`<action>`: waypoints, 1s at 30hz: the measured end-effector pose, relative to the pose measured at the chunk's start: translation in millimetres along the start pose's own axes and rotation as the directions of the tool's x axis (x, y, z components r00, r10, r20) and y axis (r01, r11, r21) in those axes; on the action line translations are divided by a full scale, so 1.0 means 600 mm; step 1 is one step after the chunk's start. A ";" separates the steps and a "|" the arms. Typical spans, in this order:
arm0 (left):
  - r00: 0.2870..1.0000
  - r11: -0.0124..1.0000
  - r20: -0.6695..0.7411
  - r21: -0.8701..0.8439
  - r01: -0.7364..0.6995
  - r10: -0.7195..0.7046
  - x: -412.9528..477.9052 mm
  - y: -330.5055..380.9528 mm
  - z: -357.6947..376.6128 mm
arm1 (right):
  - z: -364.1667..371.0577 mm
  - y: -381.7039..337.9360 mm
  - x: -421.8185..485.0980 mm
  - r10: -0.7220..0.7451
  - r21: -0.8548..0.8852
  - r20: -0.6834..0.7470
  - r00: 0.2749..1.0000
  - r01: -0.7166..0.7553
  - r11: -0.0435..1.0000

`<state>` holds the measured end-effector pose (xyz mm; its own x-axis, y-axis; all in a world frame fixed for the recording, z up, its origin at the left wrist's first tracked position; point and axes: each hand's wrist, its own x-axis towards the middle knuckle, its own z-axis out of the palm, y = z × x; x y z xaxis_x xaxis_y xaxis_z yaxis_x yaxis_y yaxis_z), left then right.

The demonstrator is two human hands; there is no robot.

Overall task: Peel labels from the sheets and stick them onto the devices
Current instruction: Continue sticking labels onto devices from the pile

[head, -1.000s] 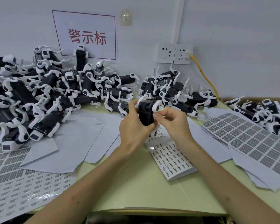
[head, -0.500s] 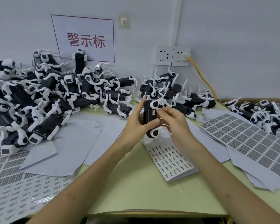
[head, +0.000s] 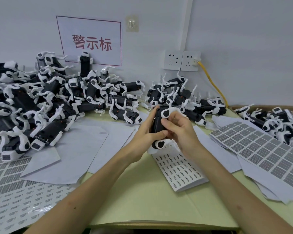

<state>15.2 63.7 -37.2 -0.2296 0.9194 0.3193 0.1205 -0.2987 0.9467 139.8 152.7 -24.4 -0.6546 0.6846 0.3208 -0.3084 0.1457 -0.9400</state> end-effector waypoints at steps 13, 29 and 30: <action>0.999 0.994 -0.022 -0.101 0.032 -0.034 0.008 0.005 0.005 | 0.000 -0.001 0.002 0.052 0.032 0.011 0.999 -0.052 0.998; 0.974 0.995 -0.209 0.017 0.096 -0.091 0.012 -0.001 0.008 | -0.001 0.012 0.002 0.019 0.003 0.092 0.996 -0.019 1.000; 0.973 0.995 -0.210 0.012 0.102 -0.098 0.012 -0.001 0.008 | -0.001 0.011 0.002 0.019 0.004 0.088 0.996 -0.020 1.000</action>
<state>18.2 71.7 -35.9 -0.4382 0.8697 0.2271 0.1082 -0.1997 0.9739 137.5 154.9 -30.6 -0.7185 0.6219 0.3114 -0.2980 0.1293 -0.9458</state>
